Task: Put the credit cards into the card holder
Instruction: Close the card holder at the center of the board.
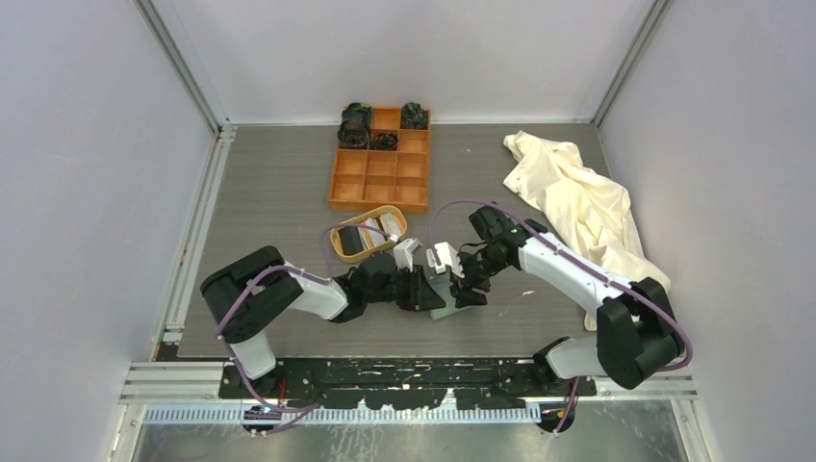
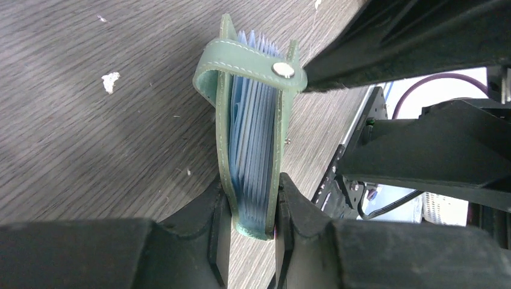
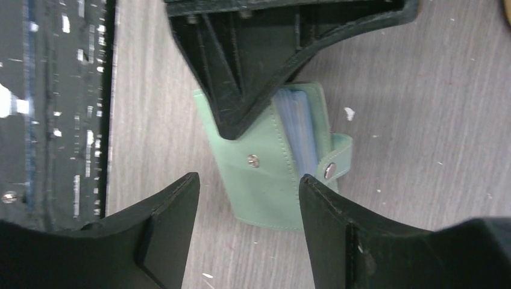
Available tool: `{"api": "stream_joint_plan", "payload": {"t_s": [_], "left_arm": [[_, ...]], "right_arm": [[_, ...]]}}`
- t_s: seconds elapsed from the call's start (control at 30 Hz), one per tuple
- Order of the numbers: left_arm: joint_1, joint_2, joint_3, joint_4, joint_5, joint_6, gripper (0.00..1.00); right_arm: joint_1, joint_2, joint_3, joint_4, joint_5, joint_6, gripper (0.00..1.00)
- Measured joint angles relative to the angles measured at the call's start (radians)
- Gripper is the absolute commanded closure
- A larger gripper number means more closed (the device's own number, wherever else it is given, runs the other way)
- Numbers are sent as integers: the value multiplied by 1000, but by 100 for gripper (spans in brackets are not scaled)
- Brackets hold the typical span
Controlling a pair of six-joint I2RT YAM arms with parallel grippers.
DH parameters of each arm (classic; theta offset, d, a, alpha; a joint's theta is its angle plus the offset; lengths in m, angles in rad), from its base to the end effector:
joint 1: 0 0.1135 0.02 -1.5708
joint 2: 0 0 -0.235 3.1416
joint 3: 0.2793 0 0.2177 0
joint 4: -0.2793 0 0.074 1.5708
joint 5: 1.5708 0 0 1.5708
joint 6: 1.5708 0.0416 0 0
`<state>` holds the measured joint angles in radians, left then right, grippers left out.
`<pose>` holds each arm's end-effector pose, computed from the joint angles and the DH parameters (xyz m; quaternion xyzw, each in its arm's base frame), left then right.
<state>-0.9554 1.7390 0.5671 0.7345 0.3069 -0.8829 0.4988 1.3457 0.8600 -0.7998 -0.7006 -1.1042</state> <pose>0.1623 -0.2513 0.1275 0.1122 0.8302 -0.5000 0.2192 0.1719 0.1242 0.1964 -0.7019 0.6117 0.2844 0.2287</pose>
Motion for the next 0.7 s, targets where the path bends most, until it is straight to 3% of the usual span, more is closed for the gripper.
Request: {"api": "stream_joint_plan", "payload": {"t_s": [0.3,0.7], "left_arm": [[1,33,51,-40,45,-28,100],[11,42,57,-45,72,-29,100]], "right_arm": [[11,-11,-45,164,92,38,45],[-42,-30,42,28,22,-51,56]]}}
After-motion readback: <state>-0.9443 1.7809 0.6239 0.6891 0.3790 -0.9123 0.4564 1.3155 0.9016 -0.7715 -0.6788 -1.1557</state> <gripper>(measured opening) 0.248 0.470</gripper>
